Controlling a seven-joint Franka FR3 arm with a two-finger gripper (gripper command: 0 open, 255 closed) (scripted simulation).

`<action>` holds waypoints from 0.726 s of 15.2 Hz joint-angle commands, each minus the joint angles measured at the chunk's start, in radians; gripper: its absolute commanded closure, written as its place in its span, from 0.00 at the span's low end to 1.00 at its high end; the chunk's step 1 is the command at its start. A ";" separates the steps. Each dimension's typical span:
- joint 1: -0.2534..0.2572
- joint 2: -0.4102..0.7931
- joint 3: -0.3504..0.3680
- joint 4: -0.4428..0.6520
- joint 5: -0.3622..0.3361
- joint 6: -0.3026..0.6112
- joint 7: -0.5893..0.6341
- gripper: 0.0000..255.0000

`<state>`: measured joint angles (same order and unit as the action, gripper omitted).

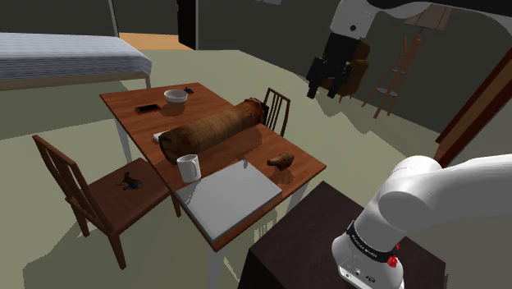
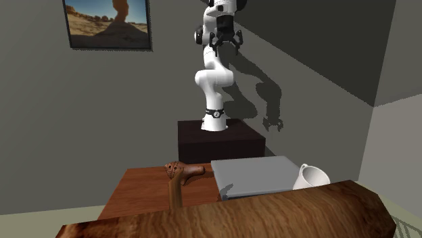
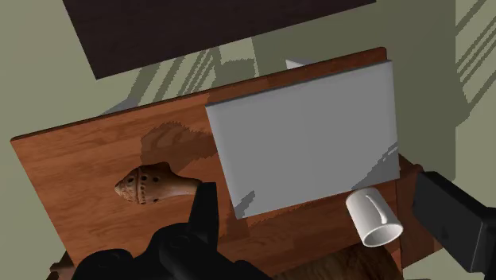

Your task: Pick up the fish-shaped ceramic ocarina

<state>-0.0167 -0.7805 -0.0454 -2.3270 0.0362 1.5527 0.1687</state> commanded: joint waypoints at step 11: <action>0.043 0.034 -0.205 -0.243 -0.151 0.282 -0.441 0.00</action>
<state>0.0242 -0.7595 -0.2228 -2.5459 -0.0956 1.7946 -0.2186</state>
